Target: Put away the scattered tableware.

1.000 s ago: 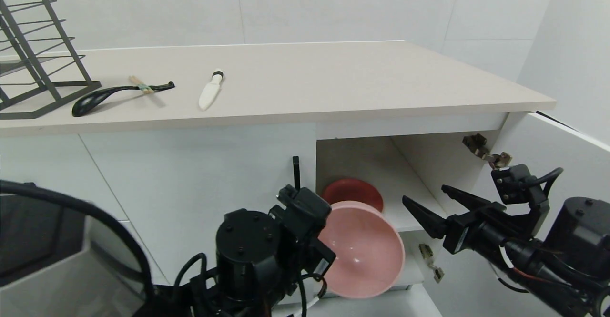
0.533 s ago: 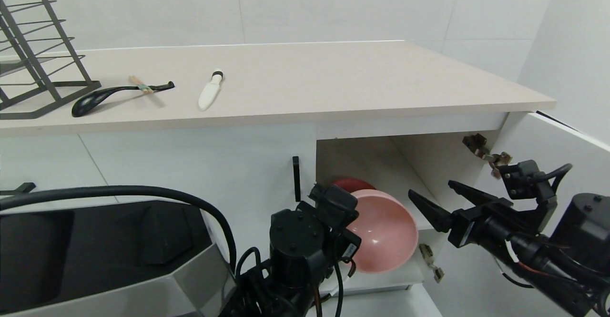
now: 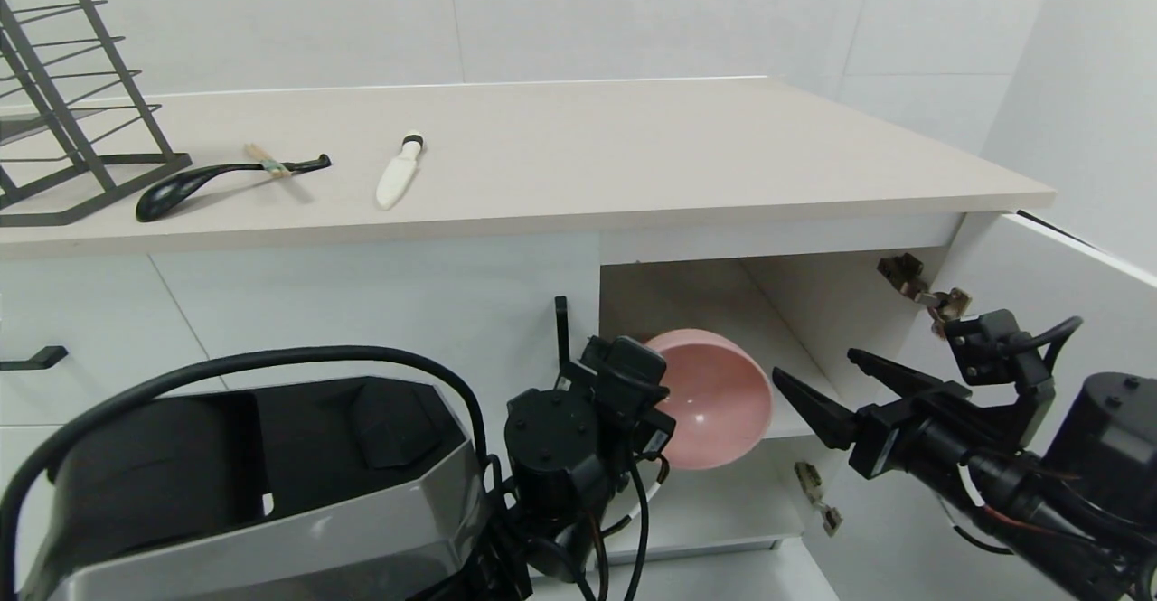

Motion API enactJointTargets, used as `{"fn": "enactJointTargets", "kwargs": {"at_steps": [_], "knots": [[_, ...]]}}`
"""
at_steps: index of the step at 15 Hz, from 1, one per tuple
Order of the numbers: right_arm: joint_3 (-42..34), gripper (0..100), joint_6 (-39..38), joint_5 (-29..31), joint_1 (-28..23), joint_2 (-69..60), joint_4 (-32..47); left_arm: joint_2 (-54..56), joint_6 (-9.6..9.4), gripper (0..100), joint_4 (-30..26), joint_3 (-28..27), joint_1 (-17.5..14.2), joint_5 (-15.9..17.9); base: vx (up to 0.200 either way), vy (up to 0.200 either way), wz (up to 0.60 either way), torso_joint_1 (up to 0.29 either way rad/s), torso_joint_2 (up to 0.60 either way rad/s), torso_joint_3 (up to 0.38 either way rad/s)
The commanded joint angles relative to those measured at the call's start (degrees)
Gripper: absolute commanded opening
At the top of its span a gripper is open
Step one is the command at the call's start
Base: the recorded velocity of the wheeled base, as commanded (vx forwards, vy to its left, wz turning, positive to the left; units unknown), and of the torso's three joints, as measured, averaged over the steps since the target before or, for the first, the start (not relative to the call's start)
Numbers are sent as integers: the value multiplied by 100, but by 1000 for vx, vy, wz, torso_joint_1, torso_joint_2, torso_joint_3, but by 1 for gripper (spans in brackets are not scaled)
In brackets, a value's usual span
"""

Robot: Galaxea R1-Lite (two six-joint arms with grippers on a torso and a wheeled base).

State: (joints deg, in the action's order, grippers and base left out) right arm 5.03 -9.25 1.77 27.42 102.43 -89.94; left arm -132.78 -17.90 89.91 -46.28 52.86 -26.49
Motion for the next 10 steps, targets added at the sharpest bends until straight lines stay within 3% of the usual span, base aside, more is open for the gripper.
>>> {"fn": "enactJointTargets", "kwargs": {"at_steps": [1, 3, 5, 7, 10], "knots": [[-29, 100, 2, 8, 62, 164, -6, -117, 5, 0, 9, -171, -21, 4, 0, 0, 0, 0, 0, 0], [-11, 100, -6, 8, 62, 304, -6, -108, 67, 0, 9, -294, -4, 4, 0, 0, 0, 0, 0, 0], [6, 100, -6, 8, 44, 366, -6, -117, 278, 0, 9, -488, 5, -5, 0, 0, 0, 0, 0, 0], [24, 100, -6, 8, -8, 436, -6, -108, 366, 0, 9, -558, 49, -14, 0, 0, 0, 0, 0, 0], [164, 100, -6, 8, -325, 515, -6, -117, 480, 0, 9, -760, 146, -462, 0, 0, 0, 0, 0, 0]]}}
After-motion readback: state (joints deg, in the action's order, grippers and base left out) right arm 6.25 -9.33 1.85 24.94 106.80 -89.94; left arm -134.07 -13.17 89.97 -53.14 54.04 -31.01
